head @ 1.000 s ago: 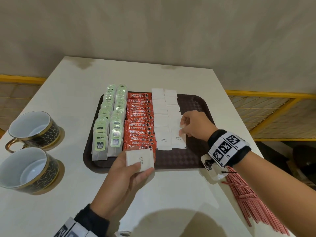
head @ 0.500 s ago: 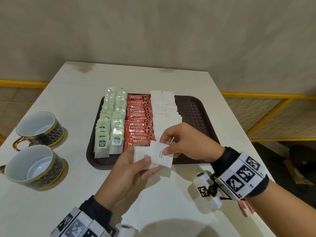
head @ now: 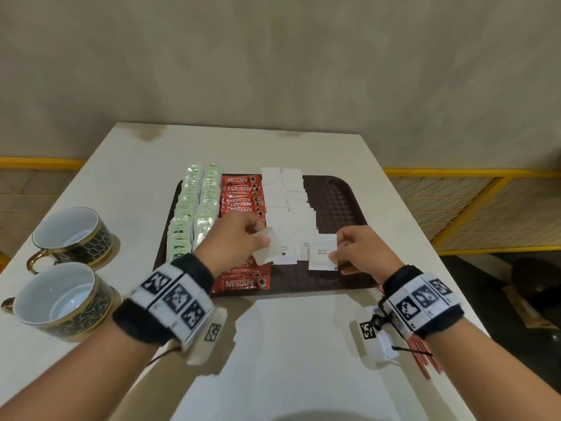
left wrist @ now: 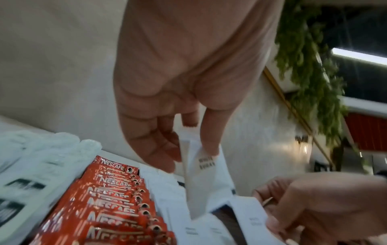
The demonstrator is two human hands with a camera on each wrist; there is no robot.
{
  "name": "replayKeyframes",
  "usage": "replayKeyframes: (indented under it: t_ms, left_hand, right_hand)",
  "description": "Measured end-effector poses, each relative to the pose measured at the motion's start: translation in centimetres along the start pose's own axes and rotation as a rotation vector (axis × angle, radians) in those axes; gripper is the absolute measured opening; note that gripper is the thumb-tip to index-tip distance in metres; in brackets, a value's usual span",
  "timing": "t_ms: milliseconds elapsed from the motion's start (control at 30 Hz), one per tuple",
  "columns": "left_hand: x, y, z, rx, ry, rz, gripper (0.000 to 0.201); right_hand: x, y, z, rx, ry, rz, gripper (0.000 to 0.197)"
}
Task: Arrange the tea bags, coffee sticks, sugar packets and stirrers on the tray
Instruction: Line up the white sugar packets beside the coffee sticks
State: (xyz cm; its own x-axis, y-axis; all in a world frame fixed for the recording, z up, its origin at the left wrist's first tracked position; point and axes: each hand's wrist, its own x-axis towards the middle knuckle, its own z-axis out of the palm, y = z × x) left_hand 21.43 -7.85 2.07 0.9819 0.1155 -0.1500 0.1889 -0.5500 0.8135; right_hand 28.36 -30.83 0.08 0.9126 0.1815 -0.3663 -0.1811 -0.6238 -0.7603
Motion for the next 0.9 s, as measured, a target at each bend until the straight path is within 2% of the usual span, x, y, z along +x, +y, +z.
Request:
replayKeyframes:
  t_ms: [133, 267, 333, 533, 833, 900]
  left_hand:
    - [3.0, 0.6, 1.4, 0.341, -0.132, 0.033, 0.004]
    - [4.7, 0.9, 3.2, 0.509, -0.281, -0.002, 0.028]
    - [5.4, 1.0, 4.0, 0.538, -0.285, -0.006, 0.032]
    - [6.3, 1.6, 5.2, 0.597, -0.246, 0.013, 0.028]
    - [6.7, 1.2, 6.2, 0.609, -0.205, 0.018, 0.027]
    - [6.6, 0.9, 6.3, 0.613, -0.191, 0.030, 0.024]
  right_hand:
    - [1.8, 0.8, 0.9, -0.087, -0.037, 0.076, 0.023]
    - [2.7, 0.4, 1.3, -0.076, -0.070, 0.107, 0.030]
    - [2.9, 0.3, 1.3, -0.079, -0.065, 0.115, 0.032]
    - [3.4, 0.0, 1.2, -0.150, -0.058, 0.123, 0.031]
    - [3.9, -1.0, 1.0, -0.288, -0.101, 0.116, 0.012]
    - [3.9, -1.1, 1.0, -0.295, -0.109, 0.118, 0.013]
